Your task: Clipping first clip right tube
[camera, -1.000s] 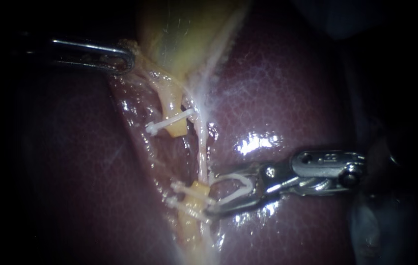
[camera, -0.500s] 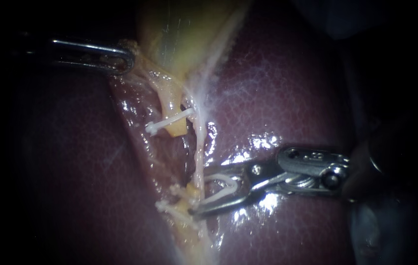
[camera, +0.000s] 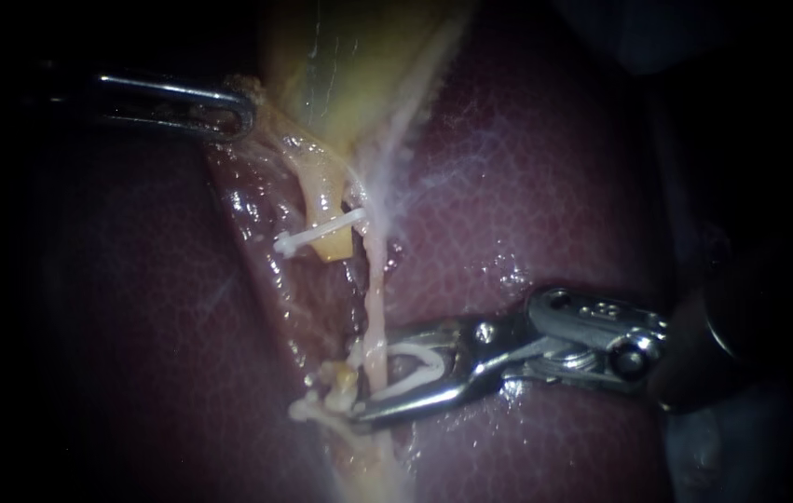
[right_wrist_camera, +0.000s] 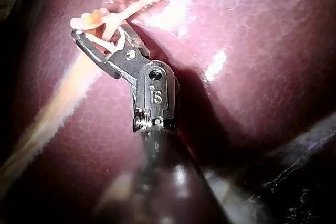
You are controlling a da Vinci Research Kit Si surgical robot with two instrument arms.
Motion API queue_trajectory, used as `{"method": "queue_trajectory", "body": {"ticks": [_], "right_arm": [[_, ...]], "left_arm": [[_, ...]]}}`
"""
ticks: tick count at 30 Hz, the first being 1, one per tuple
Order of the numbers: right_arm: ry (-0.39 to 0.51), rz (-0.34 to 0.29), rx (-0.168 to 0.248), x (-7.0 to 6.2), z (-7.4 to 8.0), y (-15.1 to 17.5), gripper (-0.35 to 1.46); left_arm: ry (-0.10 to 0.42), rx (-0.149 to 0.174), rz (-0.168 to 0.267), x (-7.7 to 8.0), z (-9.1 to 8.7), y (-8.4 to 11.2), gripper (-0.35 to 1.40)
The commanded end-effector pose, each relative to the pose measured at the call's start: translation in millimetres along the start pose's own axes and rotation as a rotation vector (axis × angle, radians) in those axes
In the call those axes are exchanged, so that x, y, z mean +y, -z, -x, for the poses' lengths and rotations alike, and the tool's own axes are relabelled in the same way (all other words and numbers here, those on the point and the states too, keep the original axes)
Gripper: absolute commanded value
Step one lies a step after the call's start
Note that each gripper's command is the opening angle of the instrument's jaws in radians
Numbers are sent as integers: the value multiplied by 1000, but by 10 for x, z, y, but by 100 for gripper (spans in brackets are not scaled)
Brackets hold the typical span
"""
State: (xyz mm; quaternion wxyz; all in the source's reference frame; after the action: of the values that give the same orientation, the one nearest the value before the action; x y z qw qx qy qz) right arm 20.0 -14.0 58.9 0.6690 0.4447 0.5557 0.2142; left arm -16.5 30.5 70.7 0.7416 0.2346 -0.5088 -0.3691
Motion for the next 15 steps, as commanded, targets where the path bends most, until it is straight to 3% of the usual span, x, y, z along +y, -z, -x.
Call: {"method": "queue_trajectory", "body": {"ticks": [1, 15], "right_arm": [[1, -3, 4, -3, -2, -1, 47], [-1, -8, 2, -8, -5, -2, 46]], "left_arm": [[0, 0, 0, 0, 0, 0, -35], [-1, 0, 1, 0, -1, -1, -35]]}}
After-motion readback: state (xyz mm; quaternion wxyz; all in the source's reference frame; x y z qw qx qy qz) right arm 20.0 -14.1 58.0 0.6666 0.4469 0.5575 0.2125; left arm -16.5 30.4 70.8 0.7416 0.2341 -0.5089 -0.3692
